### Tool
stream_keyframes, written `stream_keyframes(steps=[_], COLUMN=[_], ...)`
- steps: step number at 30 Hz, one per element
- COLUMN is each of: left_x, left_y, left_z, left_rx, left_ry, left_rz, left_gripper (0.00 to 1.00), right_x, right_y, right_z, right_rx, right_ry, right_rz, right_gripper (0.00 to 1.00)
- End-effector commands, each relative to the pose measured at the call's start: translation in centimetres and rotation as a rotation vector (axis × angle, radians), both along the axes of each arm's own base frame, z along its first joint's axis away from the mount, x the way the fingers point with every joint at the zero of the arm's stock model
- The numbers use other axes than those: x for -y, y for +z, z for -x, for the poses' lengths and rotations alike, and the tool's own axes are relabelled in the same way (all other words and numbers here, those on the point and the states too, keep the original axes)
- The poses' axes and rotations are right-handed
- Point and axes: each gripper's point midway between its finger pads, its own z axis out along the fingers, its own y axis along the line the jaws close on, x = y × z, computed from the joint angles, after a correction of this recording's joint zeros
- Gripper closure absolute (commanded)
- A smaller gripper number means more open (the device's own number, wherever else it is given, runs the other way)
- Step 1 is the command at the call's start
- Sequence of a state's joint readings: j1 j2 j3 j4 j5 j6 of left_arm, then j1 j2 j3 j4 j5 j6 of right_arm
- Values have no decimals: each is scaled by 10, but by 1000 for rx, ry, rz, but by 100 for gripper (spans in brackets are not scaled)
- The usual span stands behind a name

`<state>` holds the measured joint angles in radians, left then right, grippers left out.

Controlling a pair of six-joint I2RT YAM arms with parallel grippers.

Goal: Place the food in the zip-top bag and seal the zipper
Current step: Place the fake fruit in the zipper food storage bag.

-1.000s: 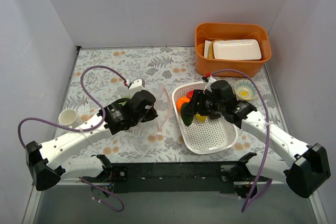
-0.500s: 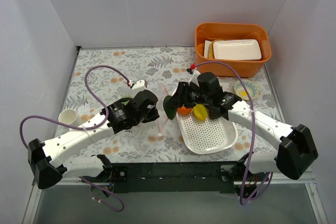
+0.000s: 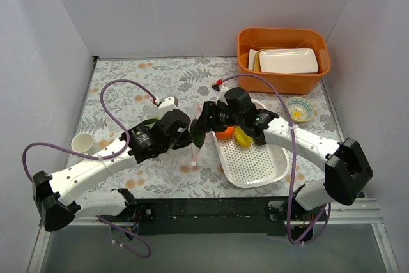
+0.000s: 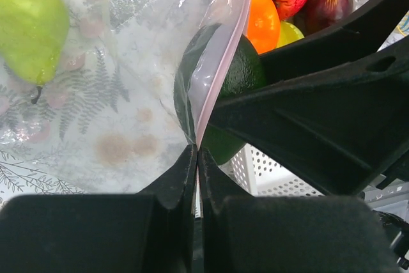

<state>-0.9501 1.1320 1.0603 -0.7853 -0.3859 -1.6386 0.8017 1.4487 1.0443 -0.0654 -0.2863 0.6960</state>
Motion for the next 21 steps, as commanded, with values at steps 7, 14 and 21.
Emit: stream_keyframes(steps=[7, 14, 21], left_x=[-8, -9, -9], left_y=[31, 32, 31], left_z=[-2, -2, -2], left_rx=[61, 63, 60], left_ry=[27, 31, 32], left_rz=[55, 53, 57], left_gripper=[100, 100, 100], right_x=[-4, -1, 9], right_y=[14, 19, 29], right_z=[-21, -21, -22], right_rx=[48, 63, 95], right_ry=[-69, -79, -113], right_rz=[15, 6, 33], right_gripper=[53, 28, 21])
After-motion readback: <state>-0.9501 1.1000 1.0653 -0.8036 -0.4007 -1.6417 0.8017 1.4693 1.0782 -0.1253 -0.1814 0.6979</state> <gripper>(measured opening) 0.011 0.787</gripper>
